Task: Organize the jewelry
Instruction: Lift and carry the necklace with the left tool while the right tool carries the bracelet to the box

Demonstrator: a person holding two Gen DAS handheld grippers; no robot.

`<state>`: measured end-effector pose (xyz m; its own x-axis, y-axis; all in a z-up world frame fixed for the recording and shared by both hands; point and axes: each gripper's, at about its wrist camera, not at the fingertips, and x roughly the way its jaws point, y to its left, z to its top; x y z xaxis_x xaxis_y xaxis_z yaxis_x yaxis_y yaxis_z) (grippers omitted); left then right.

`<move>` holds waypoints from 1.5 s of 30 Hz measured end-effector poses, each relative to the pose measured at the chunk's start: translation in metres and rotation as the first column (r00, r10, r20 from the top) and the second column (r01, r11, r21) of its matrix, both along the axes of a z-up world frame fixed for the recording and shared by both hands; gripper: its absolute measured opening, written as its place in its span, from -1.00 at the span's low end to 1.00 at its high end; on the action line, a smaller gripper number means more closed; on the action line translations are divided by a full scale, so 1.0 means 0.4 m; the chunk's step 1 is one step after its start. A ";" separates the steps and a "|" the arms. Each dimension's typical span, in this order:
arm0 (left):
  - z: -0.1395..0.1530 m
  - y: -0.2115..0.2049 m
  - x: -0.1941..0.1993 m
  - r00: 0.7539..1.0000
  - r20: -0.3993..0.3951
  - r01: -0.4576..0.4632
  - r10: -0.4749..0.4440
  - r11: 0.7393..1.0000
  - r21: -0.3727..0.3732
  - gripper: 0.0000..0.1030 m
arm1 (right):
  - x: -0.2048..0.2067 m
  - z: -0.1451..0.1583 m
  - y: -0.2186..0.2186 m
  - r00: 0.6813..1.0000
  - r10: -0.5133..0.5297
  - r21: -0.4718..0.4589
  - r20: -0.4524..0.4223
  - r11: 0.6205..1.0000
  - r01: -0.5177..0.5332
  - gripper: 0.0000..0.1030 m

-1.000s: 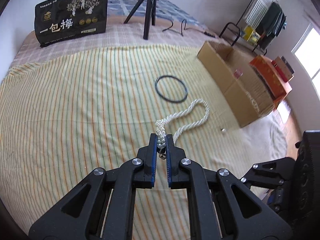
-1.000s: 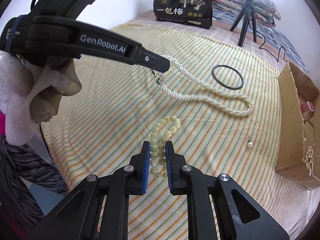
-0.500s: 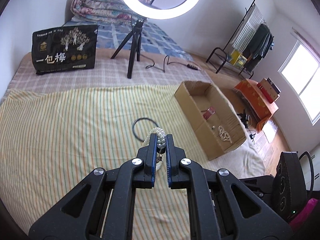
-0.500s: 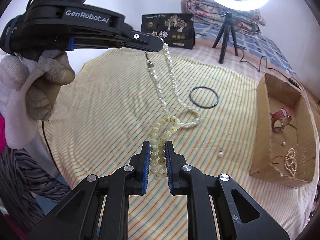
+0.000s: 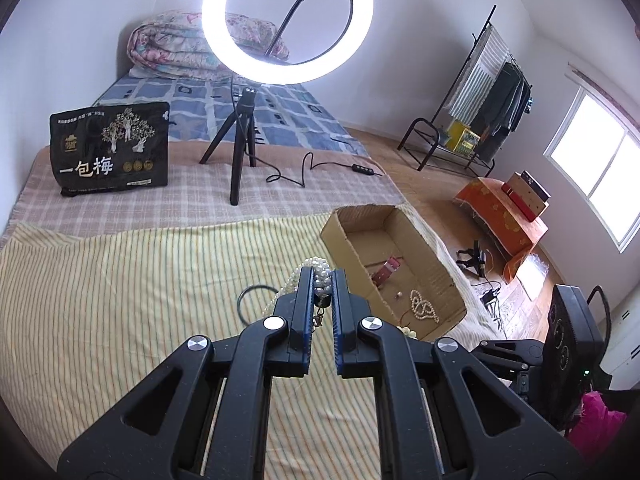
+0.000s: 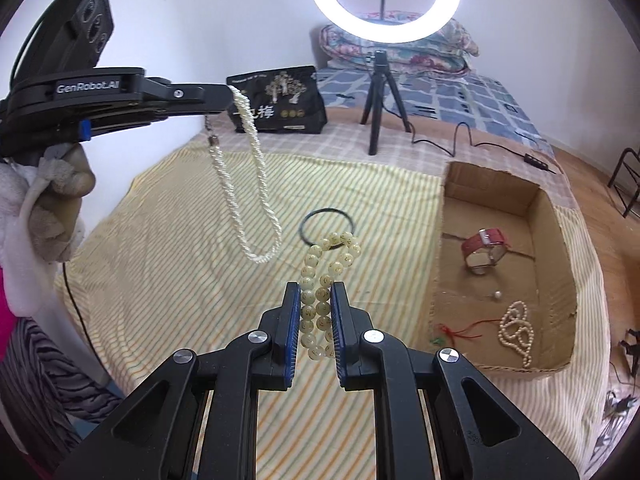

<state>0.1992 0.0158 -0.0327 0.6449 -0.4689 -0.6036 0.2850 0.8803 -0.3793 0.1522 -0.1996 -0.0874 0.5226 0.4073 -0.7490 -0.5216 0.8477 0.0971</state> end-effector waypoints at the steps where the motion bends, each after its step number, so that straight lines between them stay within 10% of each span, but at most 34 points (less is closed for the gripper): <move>1: 0.005 -0.004 0.004 1.000 0.004 0.002 -0.002 1.000 -0.002 -0.89 | 0.008 0.001 -0.012 1.000 -0.009 0.001 -0.001 1.000 0.009 -0.74; 31: 0.128 -0.357 0.261 0.985 0.078 0.150 -0.151 0.988 0.023 -0.89 | 0.113 -0.007 -0.304 0.965 -0.252 0.035 -0.070 0.966 0.255 -0.74; 45: 0.062 -0.529 0.370 0.980 0.011 0.197 -0.197 0.979 0.049 -0.89 | 0.136 -0.041 -0.349 0.947 -0.298 0.026 -0.117 0.953 0.303 -0.74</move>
<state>0.3470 -0.1960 -0.0078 0.5521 -0.5584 -0.6192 0.4601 0.8233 -0.3323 0.2065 -0.3393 -0.1038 0.5411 0.2771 -0.7940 -0.2270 0.9572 0.1794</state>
